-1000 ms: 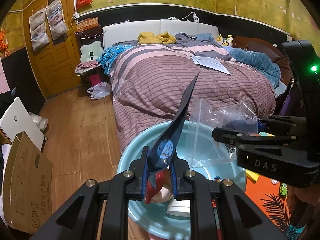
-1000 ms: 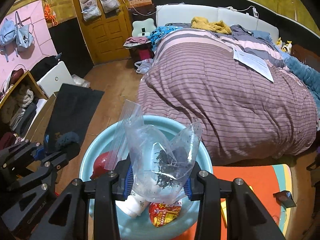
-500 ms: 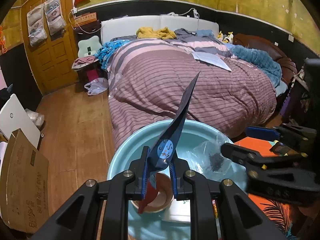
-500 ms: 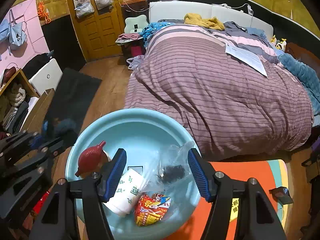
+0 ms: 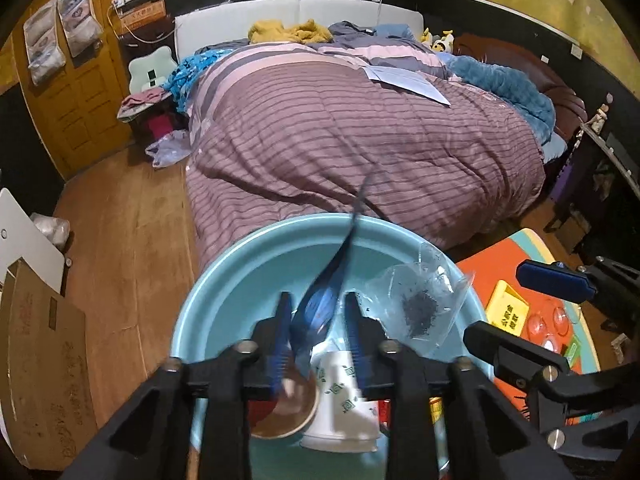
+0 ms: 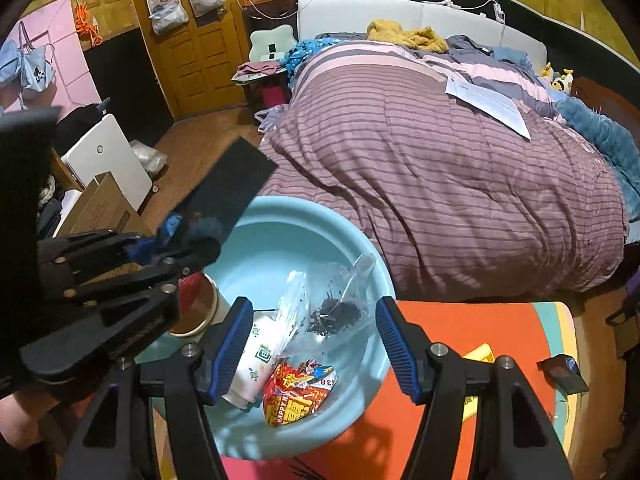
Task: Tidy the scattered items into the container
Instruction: 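Open left tool to drop black pouch while right tool drops zip bag into basin, then move both tools from the basin toward the glass dishes and green tea packet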
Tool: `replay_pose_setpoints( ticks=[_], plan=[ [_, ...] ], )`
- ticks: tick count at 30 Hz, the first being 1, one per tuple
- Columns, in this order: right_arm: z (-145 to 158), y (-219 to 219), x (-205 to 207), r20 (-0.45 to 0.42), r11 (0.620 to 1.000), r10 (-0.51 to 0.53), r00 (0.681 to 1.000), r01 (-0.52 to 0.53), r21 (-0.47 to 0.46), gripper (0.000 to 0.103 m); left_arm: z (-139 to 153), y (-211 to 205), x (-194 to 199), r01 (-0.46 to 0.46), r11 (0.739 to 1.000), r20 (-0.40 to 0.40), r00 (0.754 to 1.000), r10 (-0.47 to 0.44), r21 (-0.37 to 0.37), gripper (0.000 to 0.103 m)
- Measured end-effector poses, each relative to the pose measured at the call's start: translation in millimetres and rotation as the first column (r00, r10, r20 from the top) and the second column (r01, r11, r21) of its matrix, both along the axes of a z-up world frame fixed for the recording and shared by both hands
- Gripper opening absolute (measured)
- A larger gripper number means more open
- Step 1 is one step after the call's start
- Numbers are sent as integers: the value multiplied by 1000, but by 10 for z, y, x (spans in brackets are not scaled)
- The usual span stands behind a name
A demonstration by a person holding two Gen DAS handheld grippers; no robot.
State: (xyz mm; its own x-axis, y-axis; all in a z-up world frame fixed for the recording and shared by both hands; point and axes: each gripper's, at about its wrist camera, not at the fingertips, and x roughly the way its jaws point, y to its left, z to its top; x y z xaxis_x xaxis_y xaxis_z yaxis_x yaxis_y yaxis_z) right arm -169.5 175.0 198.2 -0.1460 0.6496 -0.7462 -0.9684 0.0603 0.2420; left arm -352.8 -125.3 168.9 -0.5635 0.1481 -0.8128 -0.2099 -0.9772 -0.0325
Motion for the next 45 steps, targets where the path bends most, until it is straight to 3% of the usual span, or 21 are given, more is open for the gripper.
replay_pose_setpoints(
  ticks=[1,3,8,15,17,22,27,30,45],
  plan=[
    [5,-14,3,-2,1000,1,1000,-1,4,68,-1,10,-4,-1,1000,5,1000,1,3,50],
    [3,-34,16,-14,1000,1,1000,-1,9,68,11,36,9,-2,1000,0,1000,2,-8,56],
    [-11,-73,59,-12,1000,-13,1000,13,11,68,40,58,13,-11,1000,-1,1000,11,-15,81],
    [-14,-148,174,-11,999,-39,999,40,12,68,88,70,39,-39,999,6,999,39,-23,92],
    [-30,-195,211,-15,999,-46,999,46,7,69,115,82,95,-53,998,-5,999,53,-15,103],
    [-121,-535,361,1,995,-96,995,96,-13,87,166,200,302,-56,998,-21,998,55,-14,103],
    [-348,-907,597,-64,988,-136,989,131,-78,88,294,378,536,-45,999,-58,997,45,-9,103],
    [-425,-1158,718,-56,985,-149,987,144,-90,90,349,518,684,-33,999,-73,997,32,-7,103],
    [-839,-2204,1296,-85,955,-266,960,250,-159,92,-39,1620,1277,109,993,33,994,-108,-33,103]
  ],
)
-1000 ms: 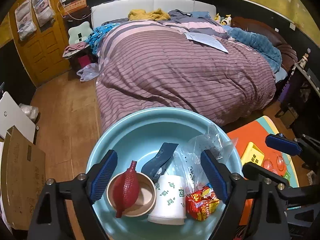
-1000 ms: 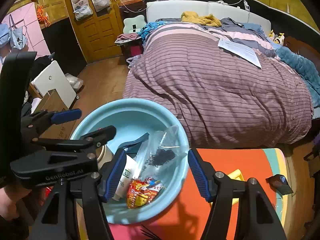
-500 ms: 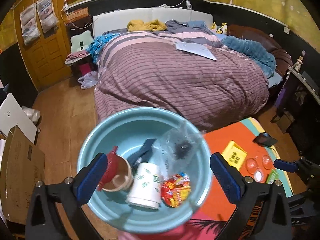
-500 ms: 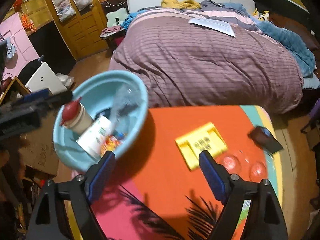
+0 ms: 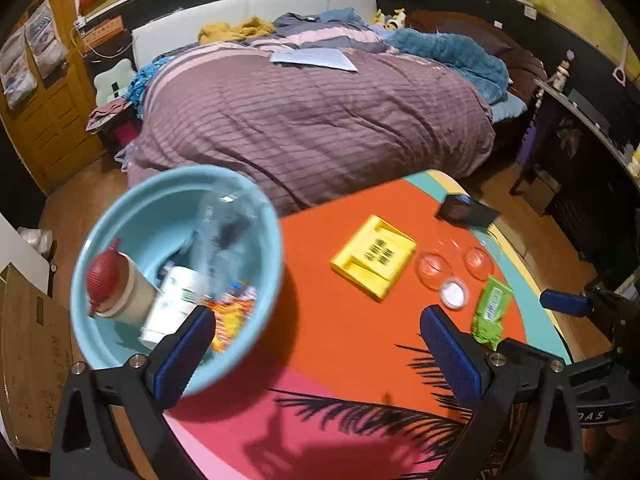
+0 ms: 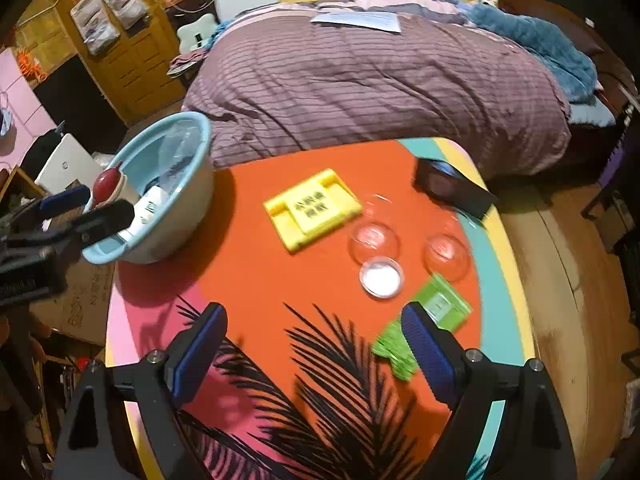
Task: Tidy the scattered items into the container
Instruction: 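Move both tools from the basin toward the glass dishes and green tea packet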
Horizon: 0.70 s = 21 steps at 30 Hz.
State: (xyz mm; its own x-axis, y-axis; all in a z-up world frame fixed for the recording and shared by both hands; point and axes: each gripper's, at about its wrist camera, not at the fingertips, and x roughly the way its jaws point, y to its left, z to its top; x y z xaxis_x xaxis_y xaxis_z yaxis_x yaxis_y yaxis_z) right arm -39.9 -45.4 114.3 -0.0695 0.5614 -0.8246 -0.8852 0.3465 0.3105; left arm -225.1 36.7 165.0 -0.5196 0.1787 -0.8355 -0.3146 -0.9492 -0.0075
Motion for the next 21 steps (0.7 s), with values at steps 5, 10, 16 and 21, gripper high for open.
replay_pose_setpoints(
  ticks=[5,10,16,21],
  plan=[
    [-110,-191,223,18,999,-52,998,52,-4,92,-203,280,75,22,1000,43,999,-22,-3,103],
    [-285,-215,632,41,991,-137,990,137,10,92,-351,533,12,26,999,80,996,-29,43,103],
    [-464,-13,991,40,982,-185,982,184,29,92,-444,731,-113,26,999,68,997,-28,35,103],
    [-703,221,1084,46,985,-170,984,170,13,92,-606,807,-250,16,1000,84,996,-18,24,103]
  ],
)
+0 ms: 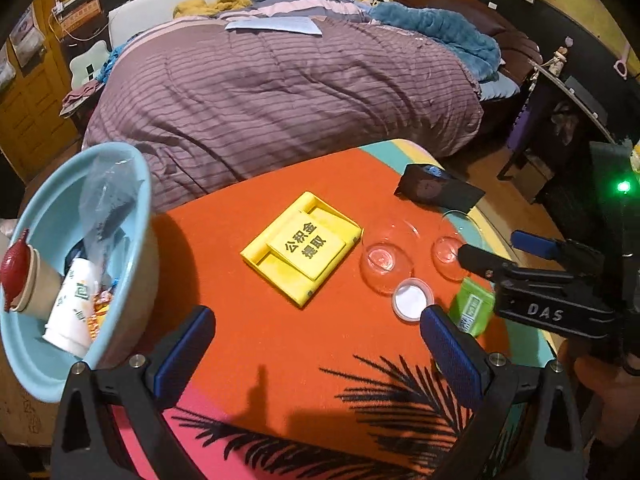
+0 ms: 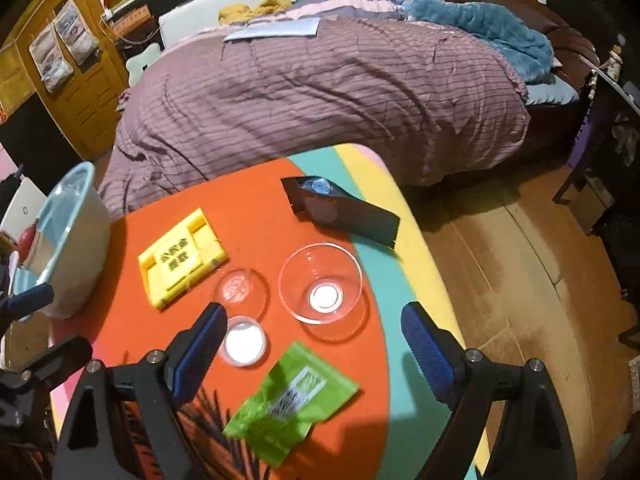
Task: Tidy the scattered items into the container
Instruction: 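Move both tools from the basin toward the glass dishes and green tea packet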
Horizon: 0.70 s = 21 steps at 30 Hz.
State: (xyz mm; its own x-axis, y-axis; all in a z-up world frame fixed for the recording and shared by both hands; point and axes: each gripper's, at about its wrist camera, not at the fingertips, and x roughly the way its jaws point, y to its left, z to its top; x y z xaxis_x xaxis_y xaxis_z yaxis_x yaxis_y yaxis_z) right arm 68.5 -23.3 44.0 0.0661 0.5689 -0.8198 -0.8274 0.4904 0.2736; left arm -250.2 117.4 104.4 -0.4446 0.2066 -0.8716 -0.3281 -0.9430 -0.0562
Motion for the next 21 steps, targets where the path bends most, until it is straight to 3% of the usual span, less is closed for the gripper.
replay_pose_setpoints(
  ticks=[7,15,21],
  plan=[
    [-328,216,74,-3,999,9,1000,-9,-30,92,-94,144,-143,10,1000,-4,1000,-10,-10,103],
    [-378,320,136,22,1000,9,1000,-9,-17,91,-205,177,-214,1,1000,15,1000,-1,-12,103],
    [-415,368,136,27,999,24,999,-23,-40,69,-269,207,-258,5,1000,35,999,-5,-4,103]
  ],
)
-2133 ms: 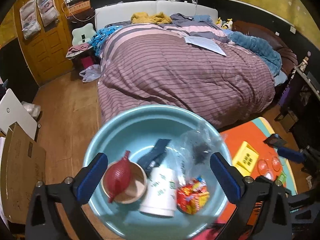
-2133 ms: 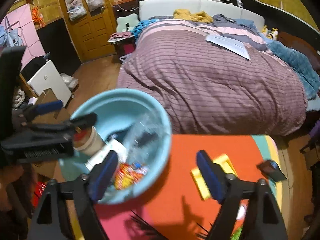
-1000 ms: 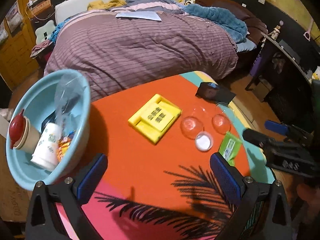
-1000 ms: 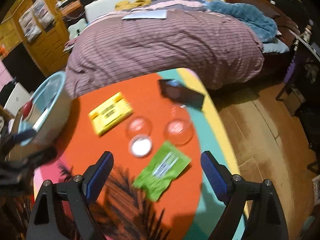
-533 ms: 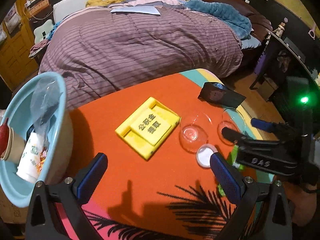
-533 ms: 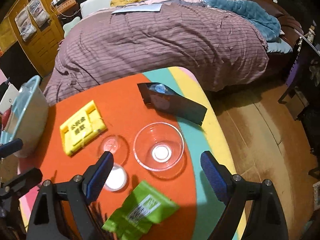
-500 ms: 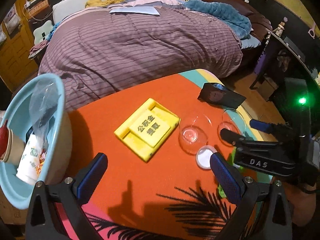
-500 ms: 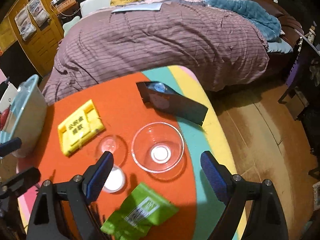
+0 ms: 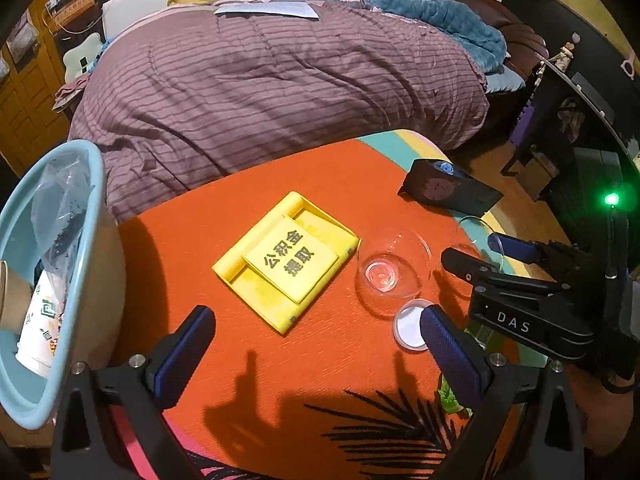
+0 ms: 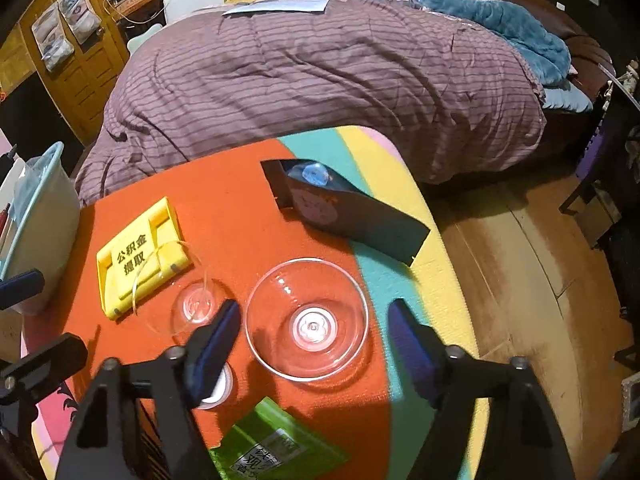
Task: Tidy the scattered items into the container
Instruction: 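Move both tools from the basin toward the glass dishes and green tea packet, then grasp small glass dish with left tool while right tool grasps larger glass dish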
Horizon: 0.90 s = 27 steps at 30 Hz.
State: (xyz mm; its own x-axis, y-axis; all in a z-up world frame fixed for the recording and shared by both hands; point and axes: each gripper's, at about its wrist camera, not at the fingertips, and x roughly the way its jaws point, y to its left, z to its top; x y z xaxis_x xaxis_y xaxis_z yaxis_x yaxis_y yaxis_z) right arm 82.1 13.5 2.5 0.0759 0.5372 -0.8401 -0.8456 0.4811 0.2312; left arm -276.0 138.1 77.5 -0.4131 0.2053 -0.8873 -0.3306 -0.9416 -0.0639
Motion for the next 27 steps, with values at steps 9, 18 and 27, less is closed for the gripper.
replay_pose_setpoints(
  ticks=[9,18,27],
  plan=[
    [20,-69,32,-11,1000,-10,1000,10,11,61,-71,208,-90,65,998,5,998,-65,28,103],
    [13,-235,54,-33,999,-28,999,29,27,61,-238,447,-202,130,991,-9,991,-130,-16,103],
    [-19,-381,91,-42,998,-45,998,47,37,61,-339,525,-275,142,990,34,989,-141,-21,86]
  ],
)
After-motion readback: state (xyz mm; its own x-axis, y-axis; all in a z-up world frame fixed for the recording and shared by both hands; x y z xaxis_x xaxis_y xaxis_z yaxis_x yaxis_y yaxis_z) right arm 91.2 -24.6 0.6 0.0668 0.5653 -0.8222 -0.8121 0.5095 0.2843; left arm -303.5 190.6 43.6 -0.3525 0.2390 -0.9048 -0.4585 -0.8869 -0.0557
